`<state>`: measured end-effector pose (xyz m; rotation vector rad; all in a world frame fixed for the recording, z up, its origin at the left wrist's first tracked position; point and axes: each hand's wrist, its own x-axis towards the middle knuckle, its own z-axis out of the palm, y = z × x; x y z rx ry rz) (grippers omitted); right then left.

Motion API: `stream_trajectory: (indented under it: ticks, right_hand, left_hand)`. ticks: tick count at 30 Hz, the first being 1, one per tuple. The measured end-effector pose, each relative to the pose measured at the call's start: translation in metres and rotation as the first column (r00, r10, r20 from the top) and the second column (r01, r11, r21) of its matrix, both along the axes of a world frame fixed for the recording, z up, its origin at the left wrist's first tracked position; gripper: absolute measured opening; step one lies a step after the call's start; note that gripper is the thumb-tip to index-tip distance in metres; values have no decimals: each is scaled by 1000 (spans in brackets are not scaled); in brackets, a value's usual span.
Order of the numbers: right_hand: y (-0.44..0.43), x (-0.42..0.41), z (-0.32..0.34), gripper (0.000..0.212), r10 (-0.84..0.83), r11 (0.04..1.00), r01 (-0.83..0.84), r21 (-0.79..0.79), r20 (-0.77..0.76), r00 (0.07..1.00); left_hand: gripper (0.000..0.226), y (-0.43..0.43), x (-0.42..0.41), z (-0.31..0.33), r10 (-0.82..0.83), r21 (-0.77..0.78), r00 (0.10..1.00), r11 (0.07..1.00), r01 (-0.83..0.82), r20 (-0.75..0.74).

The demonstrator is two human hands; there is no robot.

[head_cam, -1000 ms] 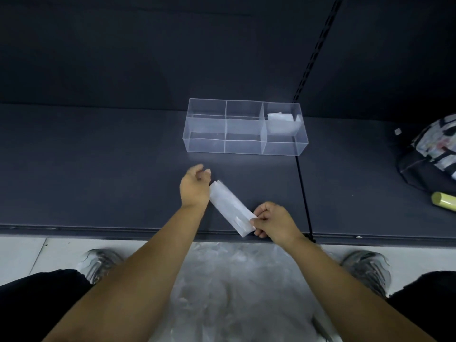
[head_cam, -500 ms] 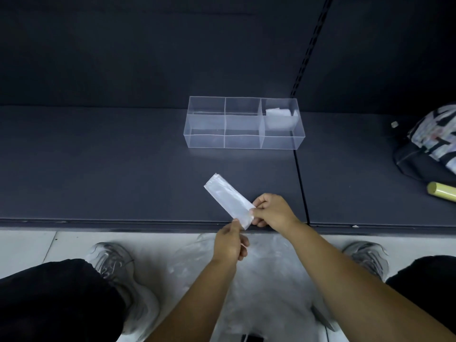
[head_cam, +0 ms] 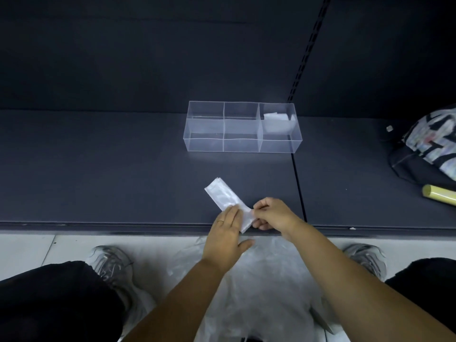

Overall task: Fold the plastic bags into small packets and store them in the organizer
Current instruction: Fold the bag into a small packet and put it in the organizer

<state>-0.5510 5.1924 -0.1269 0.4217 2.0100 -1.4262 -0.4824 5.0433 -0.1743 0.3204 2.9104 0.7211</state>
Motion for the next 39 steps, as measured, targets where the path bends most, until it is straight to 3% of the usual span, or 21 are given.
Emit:
stream_trajectory:
  ticks: [5, 8, 10, 12, 14, 16, 19, 24, 26, 27, 29, 30, 32, 33, 35, 37, 39]
  right_hand:
    - [5, 1, 15, 15, -83, 983, 101, -155, 119, 989]
    - [5, -7, 21, 18, -12, 1000, 12, 3, -83, 996]
    - [9, -15, 22, 32, 98, 994, -82, 71, -253, 962]
    - [9, -20, 19, 50, 251, 966, -257, 15, -279, 927]
    - [3, -22, 11, 55, 357, 929, -370, -17, -233, 905]
    - [-6, -24, 2, 40, 359, 930, -368, -3, -215, 908]
    - [-17, -29, -10, 11, 233, 972, -231, 38, -237, 943]
    - [-28, -40, -23, 7, 126, 979, -82, 188, -238, 963]
    - [-33, -43, -25, 11, 126, 968, -68, 243, -231, 965]
    - [-35, -44, -25, 13, 127, 962, -64, 266, -225, 966]
    - [-39, -47, -25, 15, 136, 947, -65, 315, -209, 968]
    - [-41, -48, -25, 13, 152, 936, -76, 345, -199, 968]
    - [-43, -49, -21, 14, 198, 910, -109, 401, -187, 962]
    - [-44, -49, -20, 15, 212, 902, -119, 415, -184, 960]
    - [-45, -48, -17, 14, 210, 900, -119, 419, -178, 961]
    - [-46, -46, -15, 13, 194, 906, -106, 410, -179, 964]
    - [-47, -43, -16, 12, 187, 908, -87, 410, -208, 960]
  left_hand:
    - [38, 0, -3, 8, 109, 144, 969, 986, -77, -222]
    - [31, -4, -8, 22, 157, 178, 984, 974, -140, -86]
    - [33, -11, -16, 25, 193, 204, 981, 960, -190, 4]
    - [34, -17, -27, 28, 201, 171, 978, 963, -207, 47]
    - [31, -22, -36, 27, 220, 218, 969, 946, -241, 115]
    - [29, -28, -43, 25, 252, 354, 942, 880, -318, 220]
    - [27, -34, -53, 20, 312, 507, 874, 721, -473, 373]
    - [21, -36, -75, 14, 384, 572, 688, 384, -725, 615]
    - [23, -39, -82, 14, 436, 562, 649, 327, -760, 623]
    - [22, -41, -84, 14, 507, 547, 647, 354, -759, 570]
    - [15, -45, -83, 13, 678, 460, 680, 528, -714, 278]
    - [12, -46, -81, 14, 680, 399, 729, 648, -649, 82]
    - [18, -44, -76, 11, 454, 245, 872, 880, -406, -182]
    - [25, -42, -74, 6, 297, 131, 932, 953, -275, -207]
    - [45, -43, -68, -5, 98, -119, 989, 987, -111, -114]
    - [58, -48, -64, -15, 76, -246, 996, 966, -85, -45]
    - [65, -50, -62, -19, 100, -267, 995, 959, -97, -1]
